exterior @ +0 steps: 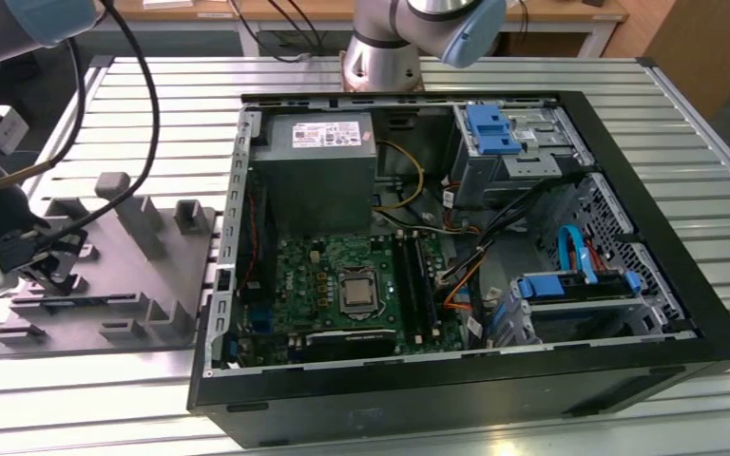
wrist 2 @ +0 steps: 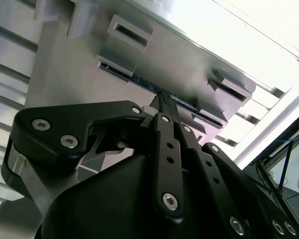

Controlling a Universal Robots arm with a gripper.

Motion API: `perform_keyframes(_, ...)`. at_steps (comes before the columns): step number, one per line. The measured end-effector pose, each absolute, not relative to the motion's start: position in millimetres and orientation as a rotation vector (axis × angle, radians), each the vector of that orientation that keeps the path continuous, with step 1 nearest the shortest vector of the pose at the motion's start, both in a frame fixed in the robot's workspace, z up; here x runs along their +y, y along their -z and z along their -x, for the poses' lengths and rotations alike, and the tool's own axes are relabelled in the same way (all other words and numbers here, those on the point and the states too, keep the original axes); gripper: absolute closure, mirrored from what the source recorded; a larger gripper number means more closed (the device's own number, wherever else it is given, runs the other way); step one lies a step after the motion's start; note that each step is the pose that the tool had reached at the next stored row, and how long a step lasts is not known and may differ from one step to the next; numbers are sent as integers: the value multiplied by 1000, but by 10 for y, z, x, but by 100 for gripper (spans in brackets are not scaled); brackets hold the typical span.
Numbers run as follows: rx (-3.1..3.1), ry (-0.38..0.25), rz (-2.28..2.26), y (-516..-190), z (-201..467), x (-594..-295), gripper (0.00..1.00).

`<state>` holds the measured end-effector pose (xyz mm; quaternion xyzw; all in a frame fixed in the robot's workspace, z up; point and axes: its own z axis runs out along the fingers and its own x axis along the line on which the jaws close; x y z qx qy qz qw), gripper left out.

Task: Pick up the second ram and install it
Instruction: 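Pick up the second ram and move it above second insertion slot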

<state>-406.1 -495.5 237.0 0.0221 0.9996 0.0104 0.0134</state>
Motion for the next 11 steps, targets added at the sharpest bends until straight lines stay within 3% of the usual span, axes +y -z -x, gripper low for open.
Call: perform_keyframes(11,3114,-34,96,-2370,4063,-4955,90)
